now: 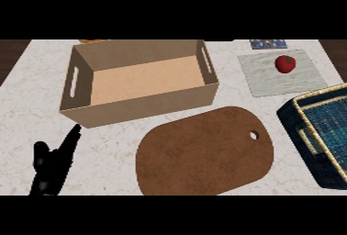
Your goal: Pick the lemon from the cutting board and place it in the basket
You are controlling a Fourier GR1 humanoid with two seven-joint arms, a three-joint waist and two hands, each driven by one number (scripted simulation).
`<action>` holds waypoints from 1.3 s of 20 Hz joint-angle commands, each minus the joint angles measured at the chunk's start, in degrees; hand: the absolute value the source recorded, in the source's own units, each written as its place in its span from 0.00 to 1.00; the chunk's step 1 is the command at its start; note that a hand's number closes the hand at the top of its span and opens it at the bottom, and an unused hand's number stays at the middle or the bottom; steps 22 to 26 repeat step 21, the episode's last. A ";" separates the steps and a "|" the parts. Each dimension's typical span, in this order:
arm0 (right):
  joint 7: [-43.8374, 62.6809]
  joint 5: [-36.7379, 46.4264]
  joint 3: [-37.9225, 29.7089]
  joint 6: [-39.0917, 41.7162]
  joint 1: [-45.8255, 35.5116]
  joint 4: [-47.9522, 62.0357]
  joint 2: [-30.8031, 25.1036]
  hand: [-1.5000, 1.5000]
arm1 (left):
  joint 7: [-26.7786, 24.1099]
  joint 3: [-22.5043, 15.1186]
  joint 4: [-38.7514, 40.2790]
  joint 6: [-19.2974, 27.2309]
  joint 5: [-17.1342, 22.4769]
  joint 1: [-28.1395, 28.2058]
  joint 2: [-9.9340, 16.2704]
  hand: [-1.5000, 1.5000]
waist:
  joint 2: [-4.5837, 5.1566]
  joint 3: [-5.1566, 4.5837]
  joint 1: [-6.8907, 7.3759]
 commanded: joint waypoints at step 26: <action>-20.62 -3.30 -17.55 11.87 -5.82 44.77 -17.67 0.00 | 1.07 0.41 4.96 -3.08 -0.80 1.29 -1.99 0.50 | 0.47 -0.68 -0.12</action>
